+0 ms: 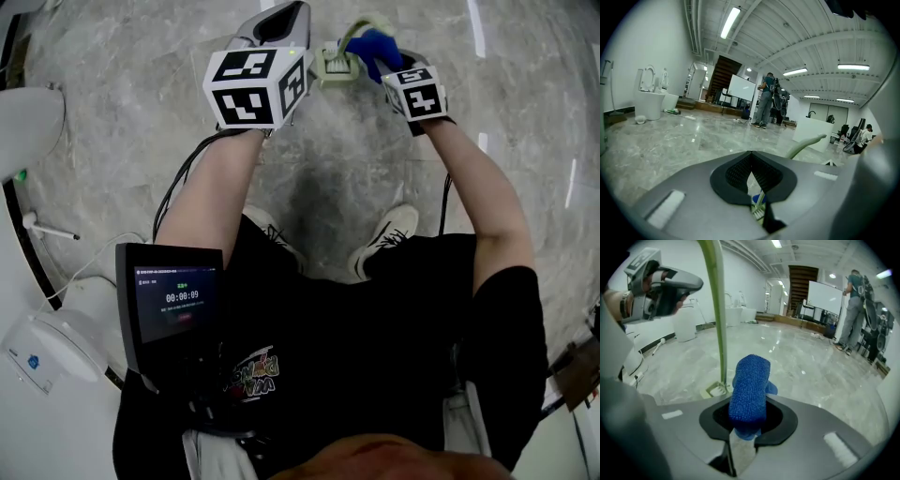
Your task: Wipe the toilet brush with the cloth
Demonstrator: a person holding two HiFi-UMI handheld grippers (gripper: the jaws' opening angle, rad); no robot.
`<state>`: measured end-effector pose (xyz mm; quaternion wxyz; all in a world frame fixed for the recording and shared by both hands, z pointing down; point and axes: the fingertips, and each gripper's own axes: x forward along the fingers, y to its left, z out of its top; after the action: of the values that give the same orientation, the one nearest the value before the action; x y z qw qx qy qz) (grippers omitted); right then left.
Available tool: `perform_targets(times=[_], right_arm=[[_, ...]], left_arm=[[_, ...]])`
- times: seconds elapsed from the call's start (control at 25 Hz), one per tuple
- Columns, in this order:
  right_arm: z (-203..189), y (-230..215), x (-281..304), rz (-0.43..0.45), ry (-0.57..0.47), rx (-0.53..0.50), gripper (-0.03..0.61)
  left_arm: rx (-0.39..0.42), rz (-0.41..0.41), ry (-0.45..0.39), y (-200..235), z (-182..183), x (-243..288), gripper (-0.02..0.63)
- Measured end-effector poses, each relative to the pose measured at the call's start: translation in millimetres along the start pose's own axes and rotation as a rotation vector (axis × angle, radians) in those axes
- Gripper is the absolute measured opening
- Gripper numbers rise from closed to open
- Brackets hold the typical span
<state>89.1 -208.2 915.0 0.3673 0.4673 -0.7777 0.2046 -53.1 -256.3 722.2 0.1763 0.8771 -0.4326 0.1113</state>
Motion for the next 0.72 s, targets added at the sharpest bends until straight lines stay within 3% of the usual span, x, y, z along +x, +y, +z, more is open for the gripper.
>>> perform_targets(times=[0.12, 0.36, 0.52, 0.72], right_arm=[[-46, -4, 8, -0.001, 0.102, 0.067, 0.087], [-102, 58, 18, 0.143, 0.24, -0.004, 0.087], [-101, 100, 23, 0.197, 0.278, 0.056, 0.087], [-60, 146, 37, 0.306, 0.188, 0.11, 0.087]], left_arm=[[-0.053, 0.008, -0.013, 2, 5, 0, 0.011], [-0.064, -0.007, -0.037, -7, 16, 0, 0.009], [-0.038, -0.019, -0.034, -12, 15, -1, 0.009], [-0.03, -0.016, -0.034, -12, 14, -3, 0.009]])
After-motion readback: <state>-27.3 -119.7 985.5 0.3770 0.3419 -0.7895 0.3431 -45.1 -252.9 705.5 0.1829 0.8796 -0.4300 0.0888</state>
